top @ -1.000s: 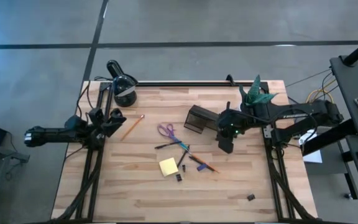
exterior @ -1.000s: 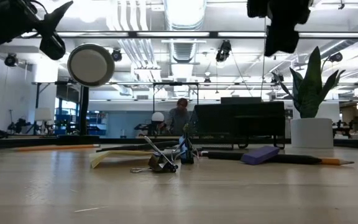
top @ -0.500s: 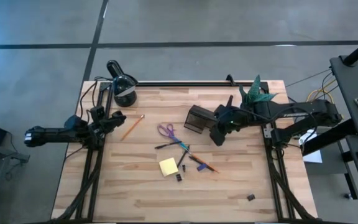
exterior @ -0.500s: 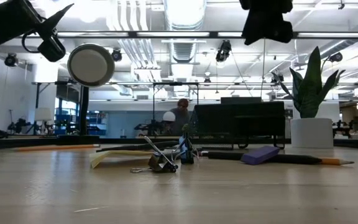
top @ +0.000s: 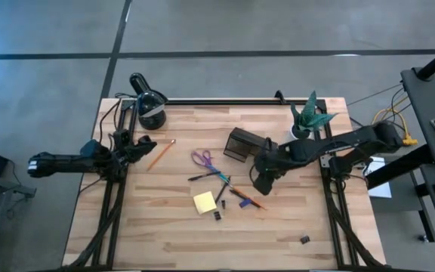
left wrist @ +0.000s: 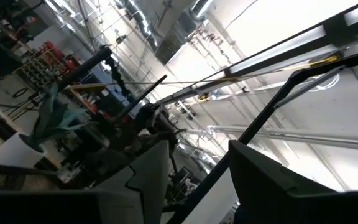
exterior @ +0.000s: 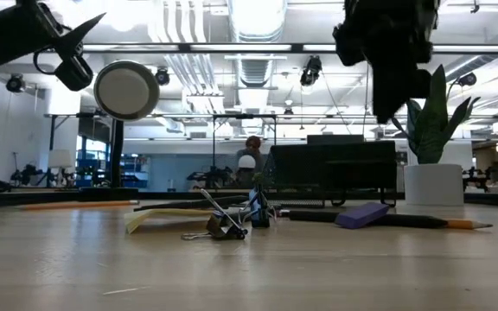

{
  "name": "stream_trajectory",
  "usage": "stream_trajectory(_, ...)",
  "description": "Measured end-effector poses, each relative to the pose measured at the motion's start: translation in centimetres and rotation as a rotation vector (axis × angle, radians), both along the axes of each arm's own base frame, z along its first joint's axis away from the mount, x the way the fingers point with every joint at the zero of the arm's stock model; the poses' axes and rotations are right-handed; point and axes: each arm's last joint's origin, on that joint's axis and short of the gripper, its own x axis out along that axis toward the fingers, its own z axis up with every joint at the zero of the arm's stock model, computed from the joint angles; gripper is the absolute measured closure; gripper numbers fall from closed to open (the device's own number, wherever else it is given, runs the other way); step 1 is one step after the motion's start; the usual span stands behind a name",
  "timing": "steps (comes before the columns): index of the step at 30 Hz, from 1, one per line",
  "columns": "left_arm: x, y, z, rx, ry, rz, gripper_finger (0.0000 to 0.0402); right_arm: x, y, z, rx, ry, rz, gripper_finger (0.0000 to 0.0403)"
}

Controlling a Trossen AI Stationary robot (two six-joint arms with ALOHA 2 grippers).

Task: Pick and place office supplies into organizer
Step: Prepare the black desk organizer

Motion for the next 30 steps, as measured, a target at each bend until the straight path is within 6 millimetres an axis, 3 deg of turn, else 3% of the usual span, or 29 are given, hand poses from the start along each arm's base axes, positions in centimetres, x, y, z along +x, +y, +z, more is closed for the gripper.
stream_trajectory(3,0.4,0.0,-0.3,-0.005,0.035,-0.002,0.0252,0.0,0.4,-0.7,-0.078,0.065,-0.015,0.0245)
stream_trajectory(9,1.3,0.0,-1.1,-0.009,0.131,-0.003,0.0252,-2.0,1.9,-0.7,-0.493,0.197,-0.047,0.0199)
stream_trajectory(14,2.0,0.1,-2.1,-0.004,0.229,0.001,0.0252,-2.6,4.3,-1.1,-0.686,0.178,0.199,0.0195)
stream_trajectory(20,2.7,0.1,-2.9,0.095,0.319,0.031,0.0252,-2.1,6.0,-3.7,-0.780,0.297,0.455,0.0195)
stream_trajectory(30,3.5,0.1,-4.1,0.187,0.438,0.047,0.0252,0.5,6.6,-7.8,-1.057,0.378,0.409,0.0195)
